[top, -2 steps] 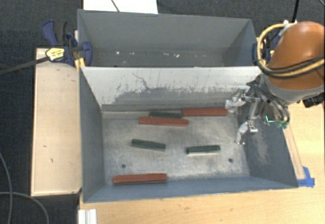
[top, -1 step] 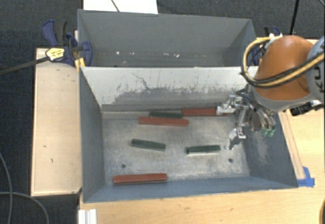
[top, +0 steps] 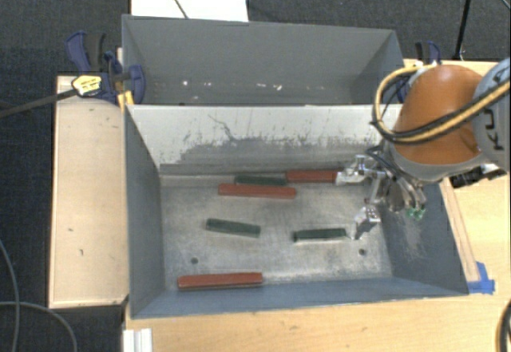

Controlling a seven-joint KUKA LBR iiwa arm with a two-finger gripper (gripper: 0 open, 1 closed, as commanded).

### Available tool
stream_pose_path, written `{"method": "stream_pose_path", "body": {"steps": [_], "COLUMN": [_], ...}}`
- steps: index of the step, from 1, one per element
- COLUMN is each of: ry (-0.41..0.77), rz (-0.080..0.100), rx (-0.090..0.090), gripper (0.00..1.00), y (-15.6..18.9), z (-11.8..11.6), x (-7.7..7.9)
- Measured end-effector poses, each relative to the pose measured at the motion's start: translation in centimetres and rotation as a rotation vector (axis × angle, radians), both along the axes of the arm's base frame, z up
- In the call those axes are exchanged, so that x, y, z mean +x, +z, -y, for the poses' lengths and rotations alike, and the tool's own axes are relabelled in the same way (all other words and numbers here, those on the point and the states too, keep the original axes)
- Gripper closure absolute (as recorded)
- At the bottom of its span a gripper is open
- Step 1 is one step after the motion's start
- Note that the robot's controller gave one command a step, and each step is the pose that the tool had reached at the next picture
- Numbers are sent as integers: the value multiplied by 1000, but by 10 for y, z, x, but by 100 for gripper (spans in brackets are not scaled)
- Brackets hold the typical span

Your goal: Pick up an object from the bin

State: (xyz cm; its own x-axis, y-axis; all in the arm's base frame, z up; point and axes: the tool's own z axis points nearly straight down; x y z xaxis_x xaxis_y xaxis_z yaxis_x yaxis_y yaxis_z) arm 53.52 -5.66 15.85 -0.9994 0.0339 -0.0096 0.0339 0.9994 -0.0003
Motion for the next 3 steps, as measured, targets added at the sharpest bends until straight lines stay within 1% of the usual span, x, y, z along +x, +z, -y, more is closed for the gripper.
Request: {"method": "stream_pose_path", "body": {"steps": [1, 2, 3], "ry": [20, 97, 98], "rz": [-9, 9, 9], "rx": [2, -1, -1], "gripper": [0, 100, 100], "y": [-52, -83, -83], "z": [-12, -31, -31], "x": [-18, -13, -13]}}
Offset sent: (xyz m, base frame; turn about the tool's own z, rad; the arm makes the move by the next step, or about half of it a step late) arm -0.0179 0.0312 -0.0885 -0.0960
